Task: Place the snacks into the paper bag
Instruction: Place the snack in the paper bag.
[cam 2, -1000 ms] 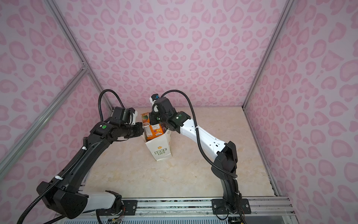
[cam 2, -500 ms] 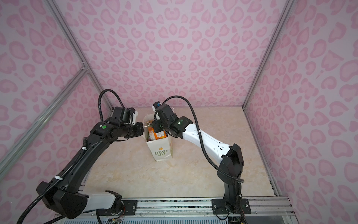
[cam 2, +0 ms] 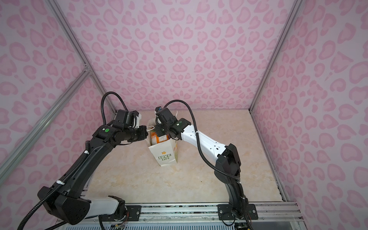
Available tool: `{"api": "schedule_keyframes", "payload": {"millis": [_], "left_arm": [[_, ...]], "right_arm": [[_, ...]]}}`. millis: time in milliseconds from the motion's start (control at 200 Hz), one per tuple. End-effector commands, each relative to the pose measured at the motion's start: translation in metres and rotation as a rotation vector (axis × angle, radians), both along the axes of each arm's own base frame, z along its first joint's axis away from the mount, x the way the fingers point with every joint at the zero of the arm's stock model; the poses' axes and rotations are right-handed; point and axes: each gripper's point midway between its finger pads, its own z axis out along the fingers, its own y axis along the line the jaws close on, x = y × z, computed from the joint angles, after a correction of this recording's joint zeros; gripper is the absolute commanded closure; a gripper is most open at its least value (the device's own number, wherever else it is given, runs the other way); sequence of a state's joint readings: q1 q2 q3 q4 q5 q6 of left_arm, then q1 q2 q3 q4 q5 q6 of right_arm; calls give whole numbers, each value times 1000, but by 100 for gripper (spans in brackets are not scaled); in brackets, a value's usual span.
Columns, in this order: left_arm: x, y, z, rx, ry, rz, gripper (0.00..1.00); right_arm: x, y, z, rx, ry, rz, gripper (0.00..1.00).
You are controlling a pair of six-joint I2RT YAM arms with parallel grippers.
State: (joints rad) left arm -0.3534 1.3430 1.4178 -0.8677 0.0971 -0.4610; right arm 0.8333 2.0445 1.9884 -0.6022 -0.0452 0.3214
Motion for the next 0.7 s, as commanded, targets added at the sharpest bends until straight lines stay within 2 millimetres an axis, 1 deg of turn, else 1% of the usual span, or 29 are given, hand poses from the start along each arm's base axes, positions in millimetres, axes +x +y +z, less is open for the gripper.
{"api": "schedule_keyframes", "payload": {"millis": [0, 70, 130, 190, 280, 505, 575, 695], "left_arm": [[2, -2, 8, -15, -32, -7, 96], [1, -2, 9, -15, -32, -7, 96], [1, -2, 9, -16, -33, -8, 96], [2, -2, 8, -16, -31, -9, 96], [2, -2, 7, -16, -29, -9, 96], [2, -2, 7, -14, -27, -8, 96], [2, -2, 7, -13, -27, -7, 96], [2, -2, 6, -14, -26, -8, 96]], "right_arm": [[11, -13, -25, -64, 35, -62, 99], [16, -18, -33, -84, 42, -94, 93], [19, -22, -36, -95, 37, -119, 89], [20, -22, -34, -94, 33, -125, 83], [19, -19, -24, -75, 16, -120, 73], [8, -12, 20, -23, -69, -60, 46], [3, -11, 38, -2, -103, -41, 39], [-6, -16, 78, 24, -183, -20, 27]]}}
